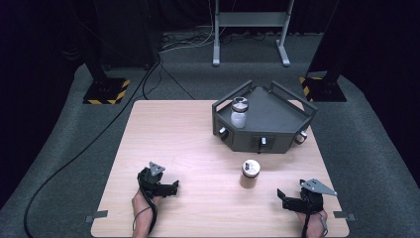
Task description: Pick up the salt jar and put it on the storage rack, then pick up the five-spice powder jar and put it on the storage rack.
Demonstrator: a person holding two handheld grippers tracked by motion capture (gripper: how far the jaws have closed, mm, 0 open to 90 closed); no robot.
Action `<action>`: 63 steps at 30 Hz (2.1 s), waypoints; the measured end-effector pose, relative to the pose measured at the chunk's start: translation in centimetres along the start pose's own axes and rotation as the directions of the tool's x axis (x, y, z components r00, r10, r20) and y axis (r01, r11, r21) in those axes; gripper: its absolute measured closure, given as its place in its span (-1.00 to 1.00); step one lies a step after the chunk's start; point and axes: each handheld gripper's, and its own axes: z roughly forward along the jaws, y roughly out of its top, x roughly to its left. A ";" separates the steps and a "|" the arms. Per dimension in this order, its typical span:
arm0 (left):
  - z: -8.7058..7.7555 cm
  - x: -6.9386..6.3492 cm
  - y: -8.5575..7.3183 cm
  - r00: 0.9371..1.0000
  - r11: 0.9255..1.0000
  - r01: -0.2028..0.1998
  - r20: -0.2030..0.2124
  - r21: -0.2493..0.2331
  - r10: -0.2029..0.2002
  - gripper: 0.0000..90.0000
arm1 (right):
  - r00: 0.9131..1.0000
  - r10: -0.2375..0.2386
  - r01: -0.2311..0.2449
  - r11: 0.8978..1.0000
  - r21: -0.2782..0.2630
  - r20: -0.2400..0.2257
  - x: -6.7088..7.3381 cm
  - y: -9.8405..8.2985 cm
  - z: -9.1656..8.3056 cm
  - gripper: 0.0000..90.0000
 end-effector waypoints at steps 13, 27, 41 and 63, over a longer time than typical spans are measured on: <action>0.0 -0.1 0.0 1.000 1.000 0.000 -0.002 0.000 0.000 -0.99 | 1.000 -0.011 0.011 1.000 0.007 0.004 0.2 0.1 0.1 -0.99; 0.0 0.0 0.0 1.000 1.000 0.002 0.001 -0.001 -0.002 -0.99 | 0.998 -0.023 0.023 1.000 0.014 0.055 1.2 0.2 0.2 -1.00; 0.0 0.2 -0.1 1.000 1.000 0.008 0.007 -0.004 -0.008 -0.99 | 0.982 0.006 -0.022 0.996 0.082 0.187 3.4 1.4 0.9 -1.00; -0.1 0.6 -0.2 1.000 1.000 0.020 0.021 -0.010 -0.020 -0.99 | 0.963 -0.005 -0.015 0.997 0.074 0.268 10.9 2.6 0.0 -1.00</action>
